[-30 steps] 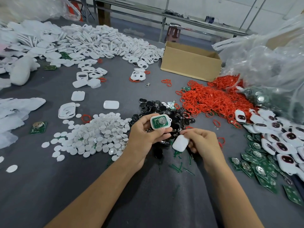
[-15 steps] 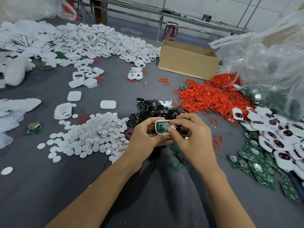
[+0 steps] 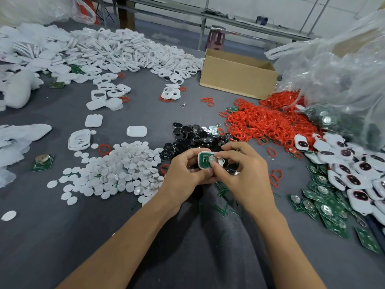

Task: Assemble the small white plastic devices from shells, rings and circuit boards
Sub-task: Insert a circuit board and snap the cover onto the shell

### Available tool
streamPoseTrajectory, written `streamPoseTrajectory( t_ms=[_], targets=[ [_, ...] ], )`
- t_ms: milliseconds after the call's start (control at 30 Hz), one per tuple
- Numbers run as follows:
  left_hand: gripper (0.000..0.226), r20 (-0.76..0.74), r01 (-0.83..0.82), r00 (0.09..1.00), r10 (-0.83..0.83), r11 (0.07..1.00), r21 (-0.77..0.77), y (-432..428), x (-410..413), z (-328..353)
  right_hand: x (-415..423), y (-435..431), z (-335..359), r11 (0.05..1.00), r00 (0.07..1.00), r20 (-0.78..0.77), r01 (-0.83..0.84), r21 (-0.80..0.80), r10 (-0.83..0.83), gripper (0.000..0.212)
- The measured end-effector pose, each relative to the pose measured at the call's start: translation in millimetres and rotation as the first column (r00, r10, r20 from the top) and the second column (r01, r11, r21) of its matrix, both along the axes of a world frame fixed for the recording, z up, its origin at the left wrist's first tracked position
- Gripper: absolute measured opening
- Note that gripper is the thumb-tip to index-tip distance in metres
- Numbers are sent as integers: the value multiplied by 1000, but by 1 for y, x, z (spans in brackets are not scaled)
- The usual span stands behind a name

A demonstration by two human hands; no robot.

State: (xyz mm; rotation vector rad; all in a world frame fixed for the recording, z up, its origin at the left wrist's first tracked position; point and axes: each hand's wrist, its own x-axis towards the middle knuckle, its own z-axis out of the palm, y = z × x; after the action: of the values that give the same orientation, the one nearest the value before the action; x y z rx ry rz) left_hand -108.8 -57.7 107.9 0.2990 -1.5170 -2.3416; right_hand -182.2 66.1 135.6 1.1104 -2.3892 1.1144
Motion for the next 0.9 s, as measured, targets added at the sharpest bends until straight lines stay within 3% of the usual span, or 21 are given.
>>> streamPoseTrajectory(
  t_ms=[533,700,800,900],
  targets=[
    [37,19,1,1000,-1,1000,-13,1,2,2,2,0,0,999,1000,-17,24,46,-23,16],
    [41,43,-29,999,27,999,33,2,2,3,-11,11,7,997,999,-26,29,-65,-31,16],
    [38,61,-33,998,31,999,32,1,1,3,-25,26,11,992,992,29,117,47,-119,24],
    [32,70,-31,997,28,998,46,0,1,4,-31,37,13,943,984,122,81,323,-127,19]
  ],
)
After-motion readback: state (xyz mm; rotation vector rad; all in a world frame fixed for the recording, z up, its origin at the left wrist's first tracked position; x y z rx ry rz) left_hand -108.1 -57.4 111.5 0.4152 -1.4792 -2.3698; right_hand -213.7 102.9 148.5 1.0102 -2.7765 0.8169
